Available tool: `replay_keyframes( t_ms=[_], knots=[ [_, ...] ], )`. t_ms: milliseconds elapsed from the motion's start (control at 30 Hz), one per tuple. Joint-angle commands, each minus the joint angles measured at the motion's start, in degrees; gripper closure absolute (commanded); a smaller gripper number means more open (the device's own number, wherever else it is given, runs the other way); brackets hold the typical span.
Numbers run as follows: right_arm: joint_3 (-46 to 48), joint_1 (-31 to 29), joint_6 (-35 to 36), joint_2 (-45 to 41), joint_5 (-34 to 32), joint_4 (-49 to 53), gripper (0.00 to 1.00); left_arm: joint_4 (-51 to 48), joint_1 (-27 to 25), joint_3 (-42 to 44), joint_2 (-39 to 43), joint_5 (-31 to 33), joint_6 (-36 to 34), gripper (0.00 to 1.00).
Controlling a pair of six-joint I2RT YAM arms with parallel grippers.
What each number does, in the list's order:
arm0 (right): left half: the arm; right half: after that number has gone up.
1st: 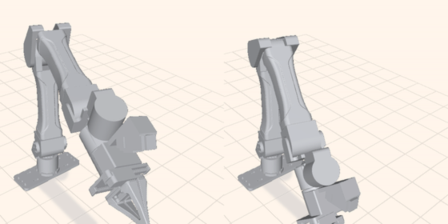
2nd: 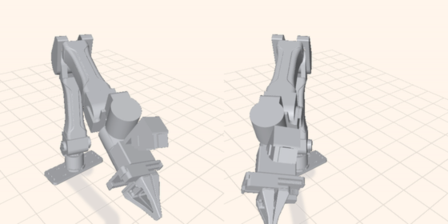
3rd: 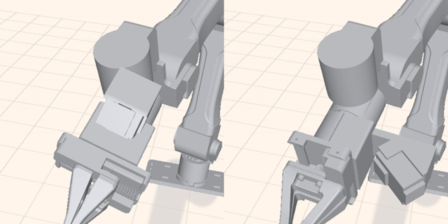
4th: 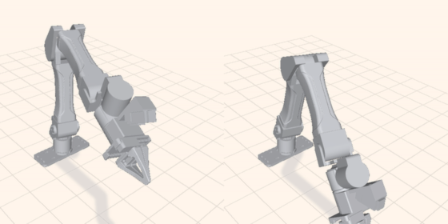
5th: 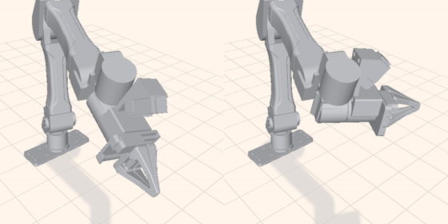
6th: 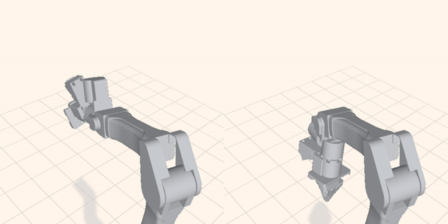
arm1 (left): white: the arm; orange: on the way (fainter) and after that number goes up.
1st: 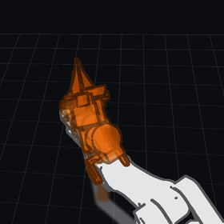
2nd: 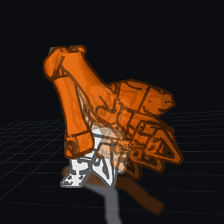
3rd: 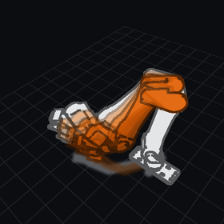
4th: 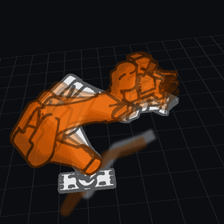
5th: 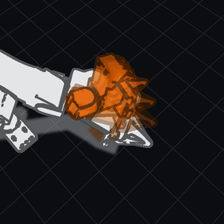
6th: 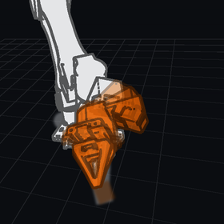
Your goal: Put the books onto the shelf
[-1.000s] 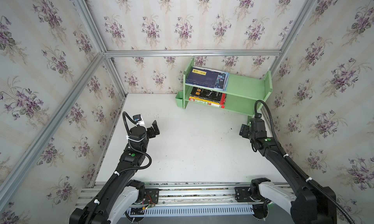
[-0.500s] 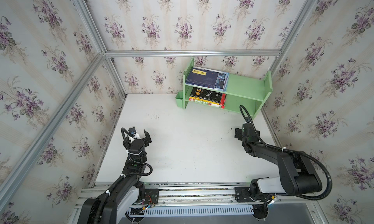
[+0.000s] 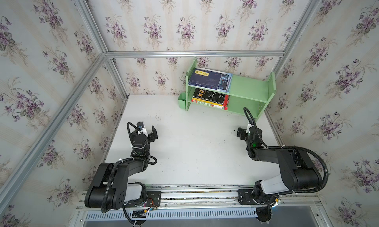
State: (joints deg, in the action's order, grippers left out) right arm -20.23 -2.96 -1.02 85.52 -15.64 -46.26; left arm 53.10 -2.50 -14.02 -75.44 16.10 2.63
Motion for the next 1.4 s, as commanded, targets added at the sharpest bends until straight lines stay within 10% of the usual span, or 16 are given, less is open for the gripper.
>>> replay_keyframes(
  t_ms=[0,200,1367],
  knots=[
    [3.2,0.1,1.8,4.8,1.7,-18.8,0.00,5.3,0.7,0.1,-0.7,-2.6,-0.4,0.00],
    [-2.4,0.5,0.8,1.7,4.3,-1.8,0.00,3.2,0.6,-0.6,-0.4,-2.7,-0.5,0.00],
    [-0.3,-0.2,1.7,3.0,2.3,-8.7,0.00,1.6,0.3,-1.3,-0.1,-2.5,-0.7,0.00]
  ],
)
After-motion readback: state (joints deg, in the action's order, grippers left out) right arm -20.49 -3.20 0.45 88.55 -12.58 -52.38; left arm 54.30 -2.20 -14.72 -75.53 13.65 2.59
